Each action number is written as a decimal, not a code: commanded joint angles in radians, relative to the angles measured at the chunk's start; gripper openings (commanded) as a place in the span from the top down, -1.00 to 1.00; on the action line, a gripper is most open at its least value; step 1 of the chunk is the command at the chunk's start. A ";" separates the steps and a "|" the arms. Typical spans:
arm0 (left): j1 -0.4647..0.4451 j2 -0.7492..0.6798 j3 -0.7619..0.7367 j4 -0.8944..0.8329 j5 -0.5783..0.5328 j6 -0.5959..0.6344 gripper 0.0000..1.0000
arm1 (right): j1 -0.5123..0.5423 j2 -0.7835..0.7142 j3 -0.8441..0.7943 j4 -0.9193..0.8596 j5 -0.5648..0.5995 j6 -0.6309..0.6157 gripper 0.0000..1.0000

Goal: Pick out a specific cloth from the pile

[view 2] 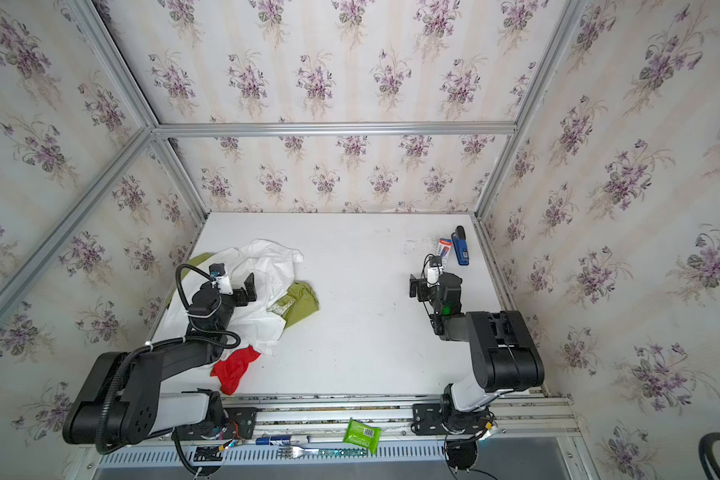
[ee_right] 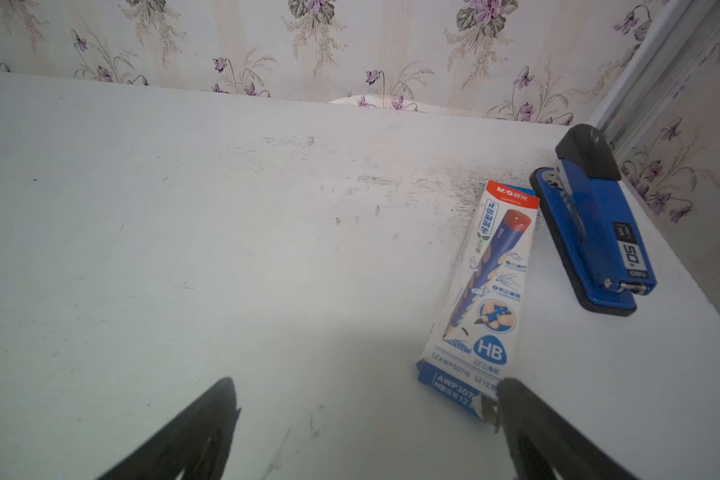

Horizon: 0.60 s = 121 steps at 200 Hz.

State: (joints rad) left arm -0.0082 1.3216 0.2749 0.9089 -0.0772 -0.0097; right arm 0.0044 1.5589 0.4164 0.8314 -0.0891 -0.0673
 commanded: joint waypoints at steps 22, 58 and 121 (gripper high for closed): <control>0.001 -0.001 0.007 0.021 0.006 0.009 -0.99 | 0.000 -0.008 -0.009 0.033 0.001 0.004 -1.00; 0.002 -0.002 0.006 0.021 0.005 0.008 -0.99 | 0.000 -0.011 -0.016 0.043 0.000 0.005 -1.00; 0.001 -0.002 0.007 0.022 0.005 0.010 -0.99 | 0.000 -0.014 -0.021 0.052 0.000 0.005 -1.00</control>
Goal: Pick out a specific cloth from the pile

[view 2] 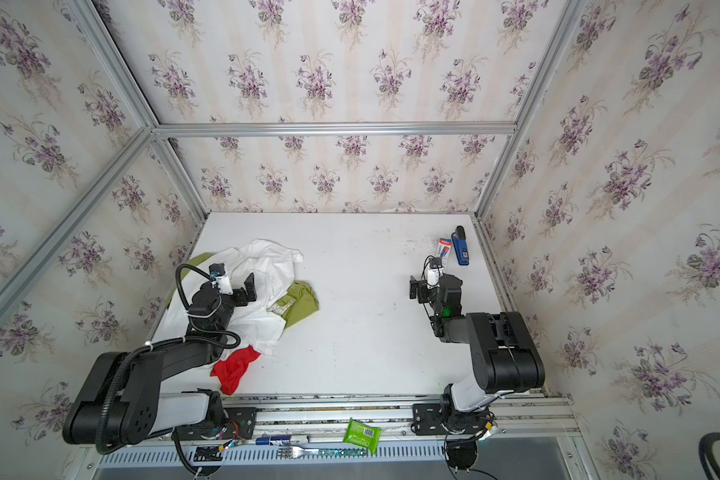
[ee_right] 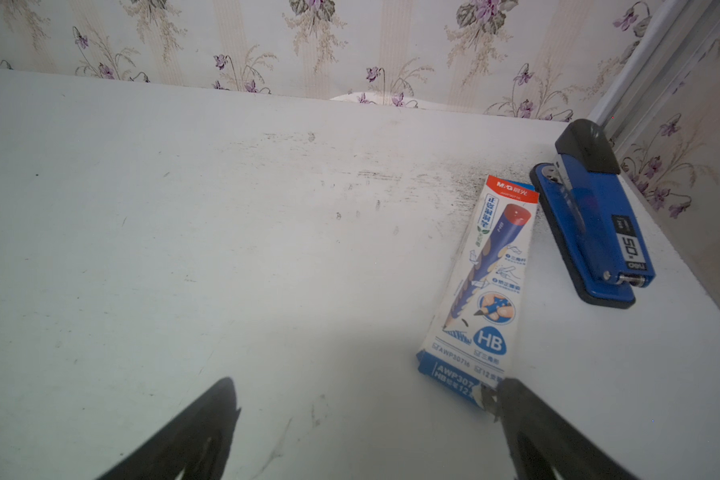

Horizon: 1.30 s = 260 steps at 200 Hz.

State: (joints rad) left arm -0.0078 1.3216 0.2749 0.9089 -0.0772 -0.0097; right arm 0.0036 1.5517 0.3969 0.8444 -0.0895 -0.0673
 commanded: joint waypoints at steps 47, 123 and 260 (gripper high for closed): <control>0.000 -0.002 0.007 0.022 0.005 0.010 -0.99 | 0.001 -0.007 -0.003 0.039 0.048 0.023 -1.00; -0.001 -0.050 0.025 -0.048 -0.013 0.004 -0.99 | 0.004 -0.014 -0.006 0.039 0.076 0.028 -0.99; -0.055 -0.417 0.383 -1.040 -0.141 -0.349 -0.99 | 0.150 -0.453 0.059 -0.302 0.207 0.266 -1.00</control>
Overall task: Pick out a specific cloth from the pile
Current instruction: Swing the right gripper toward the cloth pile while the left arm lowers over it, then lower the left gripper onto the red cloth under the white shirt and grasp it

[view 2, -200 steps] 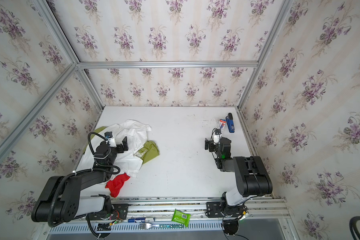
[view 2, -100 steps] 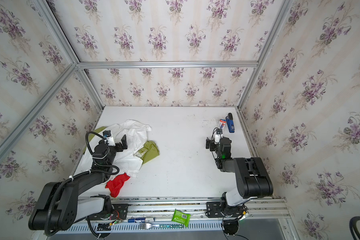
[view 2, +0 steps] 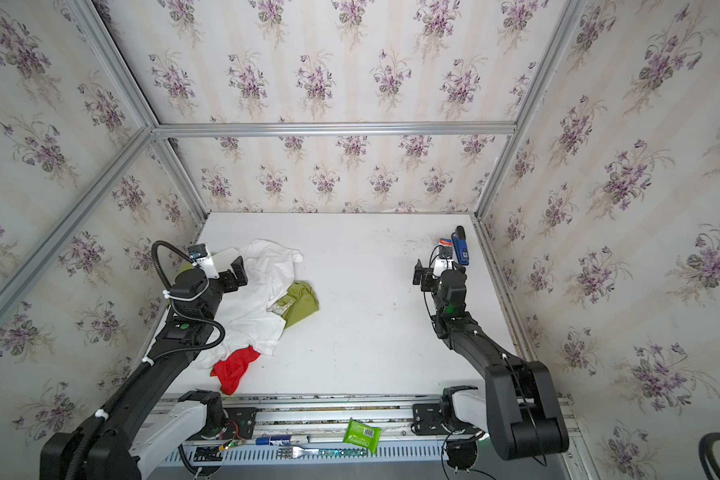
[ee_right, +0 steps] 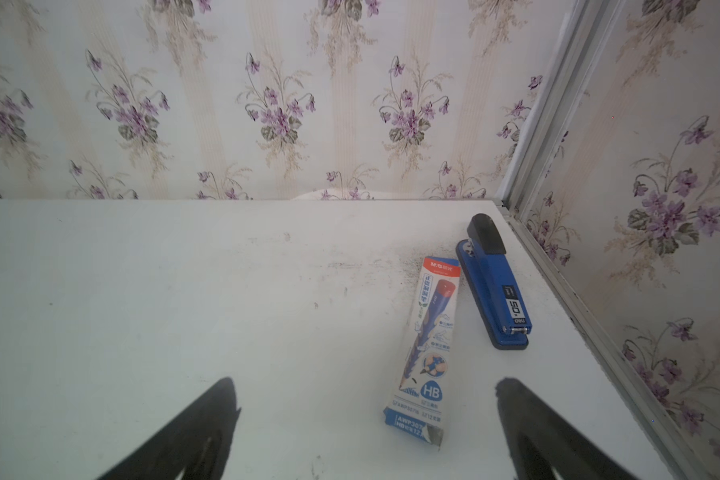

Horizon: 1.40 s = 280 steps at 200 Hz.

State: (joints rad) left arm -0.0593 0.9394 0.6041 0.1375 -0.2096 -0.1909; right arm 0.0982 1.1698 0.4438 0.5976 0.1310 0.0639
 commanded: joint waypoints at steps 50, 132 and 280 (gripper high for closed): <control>-0.070 -0.145 0.126 -0.625 0.064 -0.298 -0.96 | 0.445 -0.216 -0.012 -0.160 0.134 -0.025 -1.00; -0.234 -0.139 0.209 -1.007 0.063 -0.382 -0.77 | 0.857 0.017 -0.151 0.136 0.054 -0.010 -1.00; -0.525 -0.055 0.011 -1.122 -0.121 -0.846 -0.59 | 0.978 0.247 -0.171 0.329 -0.110 -0.114 -1.00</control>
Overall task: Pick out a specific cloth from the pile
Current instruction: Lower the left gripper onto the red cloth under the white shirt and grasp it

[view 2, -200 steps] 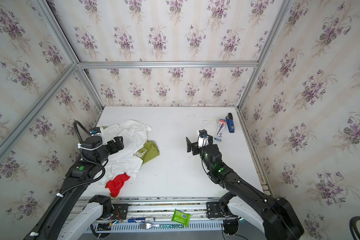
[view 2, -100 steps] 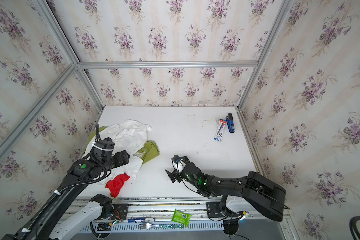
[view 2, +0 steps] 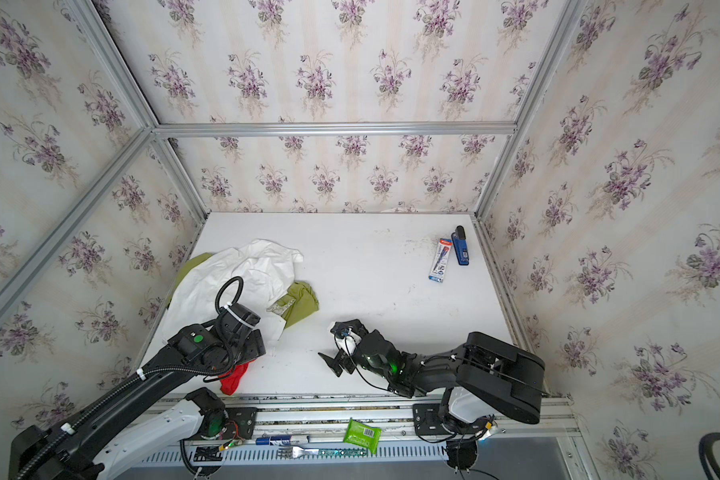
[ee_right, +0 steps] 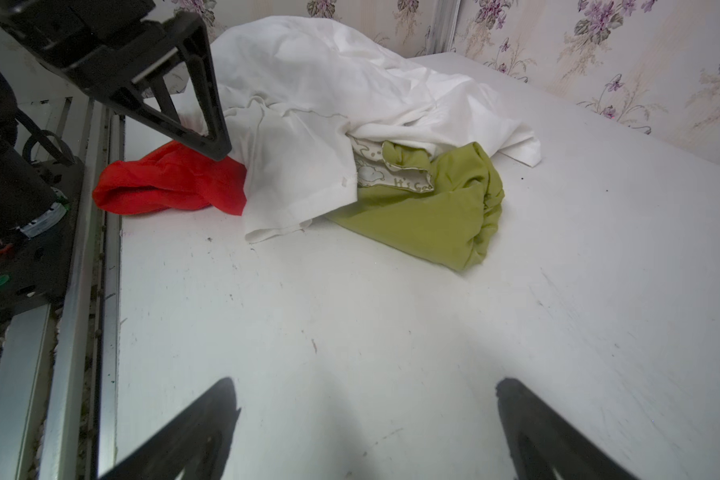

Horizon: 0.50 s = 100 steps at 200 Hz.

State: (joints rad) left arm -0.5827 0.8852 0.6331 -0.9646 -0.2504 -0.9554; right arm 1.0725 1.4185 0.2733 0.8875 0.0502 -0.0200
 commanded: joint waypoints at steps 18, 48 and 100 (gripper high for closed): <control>-0.002 0.015 -0.035 -0.017 -0.100 -0.110 -0.54 | 0.006 0.013 0.005 0.046 -0.029 -0.040 -1.00; -0.002 0.049 -0.060 -0.018 -0.120 -0.153 -0.42 | 0.006 0.048 0.019 0.049 -0.031 -0.025 -1.00; -0.002 0.090 -0.080 0.007 -0.130 -0.167 -0.26 | 0.011 0.082 0.027 0.071 -0.028 -0.022 -1.00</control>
State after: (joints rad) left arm -0.5838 0.9585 0.5579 -0.9627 -0.3431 -1.0977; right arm 1.0798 1.4921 0.2878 0.9100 0.0235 -0.0456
